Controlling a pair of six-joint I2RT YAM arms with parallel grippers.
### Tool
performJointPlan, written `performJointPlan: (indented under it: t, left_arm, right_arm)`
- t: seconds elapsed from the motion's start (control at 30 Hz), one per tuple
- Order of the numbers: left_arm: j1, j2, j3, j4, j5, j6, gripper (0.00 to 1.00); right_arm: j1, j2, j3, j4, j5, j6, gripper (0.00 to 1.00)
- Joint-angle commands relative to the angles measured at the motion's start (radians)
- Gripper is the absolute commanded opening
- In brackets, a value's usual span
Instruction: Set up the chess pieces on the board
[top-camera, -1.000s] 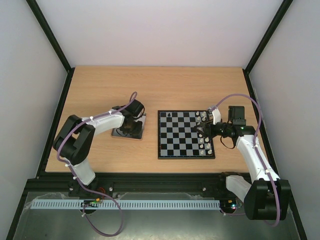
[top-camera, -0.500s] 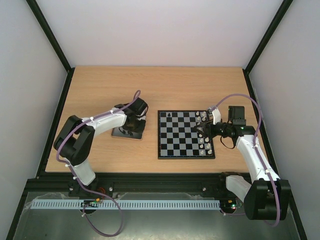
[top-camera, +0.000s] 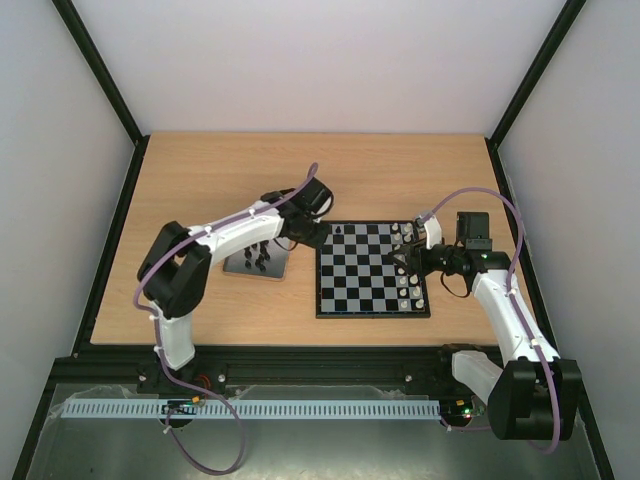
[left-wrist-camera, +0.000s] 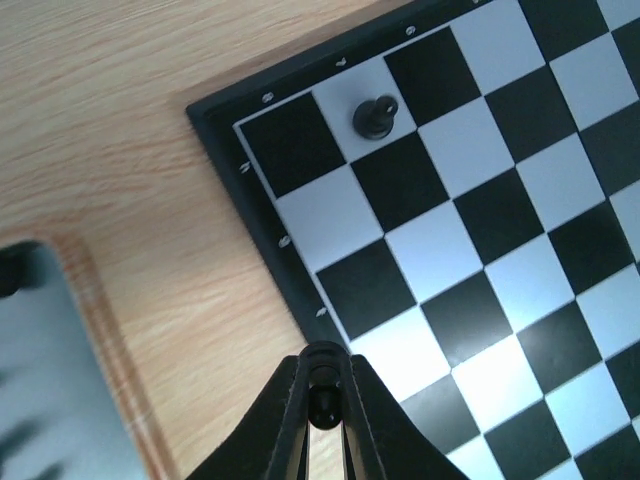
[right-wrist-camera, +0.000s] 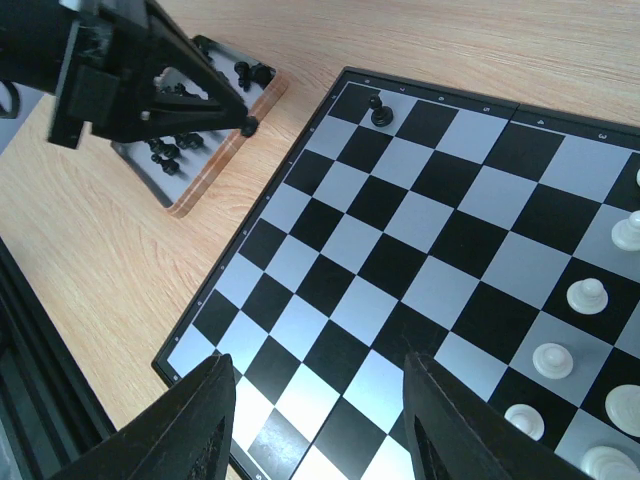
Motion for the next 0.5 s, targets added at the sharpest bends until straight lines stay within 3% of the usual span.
performJointPlan:
  t: [0.0,0.47]
  left_arm:
    - [-0.01,0.078,0.085,-0.033,0.013,0.023,0.11]
    - [-0.045,0.251,0.237,-0.034,0.027,0.015,0.11]
  right_arm:
    - [0.006,-0.006,-0.005,-0.011,-0.003,-0.006,0.47]
    - [0.006,-0.012,-0.006,-0.01,0.001,-0.006,0.47]
